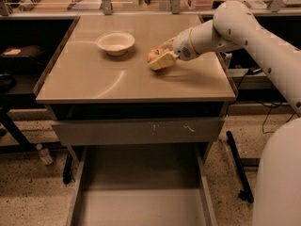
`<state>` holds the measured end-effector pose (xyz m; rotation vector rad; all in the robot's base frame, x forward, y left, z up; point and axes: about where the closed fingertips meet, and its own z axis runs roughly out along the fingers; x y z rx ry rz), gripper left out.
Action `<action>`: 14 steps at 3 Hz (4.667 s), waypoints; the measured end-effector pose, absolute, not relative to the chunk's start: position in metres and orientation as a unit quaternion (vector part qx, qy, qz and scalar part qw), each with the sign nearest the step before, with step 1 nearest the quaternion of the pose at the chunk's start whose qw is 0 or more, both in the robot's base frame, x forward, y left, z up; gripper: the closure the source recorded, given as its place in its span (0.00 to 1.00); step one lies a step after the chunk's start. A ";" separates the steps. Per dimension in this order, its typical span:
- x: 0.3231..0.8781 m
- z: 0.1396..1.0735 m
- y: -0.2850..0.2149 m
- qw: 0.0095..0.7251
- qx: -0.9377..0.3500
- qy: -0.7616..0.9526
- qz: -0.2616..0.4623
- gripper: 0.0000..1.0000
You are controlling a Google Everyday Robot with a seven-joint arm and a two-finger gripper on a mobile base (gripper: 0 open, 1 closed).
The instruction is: Place apple into middle drawer
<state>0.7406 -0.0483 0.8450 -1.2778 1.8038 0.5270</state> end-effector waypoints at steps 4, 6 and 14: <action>0.610 0.851 -0.059 0.451 -0.551 0.659 0.242 1.00; 0.493 0.829 -0.102 0.459 -0.578 0.654 0.163 1.00; 0.437 0.455 -0.074 0.396 -0.449 0.770 0.220 1.00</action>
Offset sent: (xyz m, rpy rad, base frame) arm -0.0514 0.0102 -0.0042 0.0668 -0.0162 0.1110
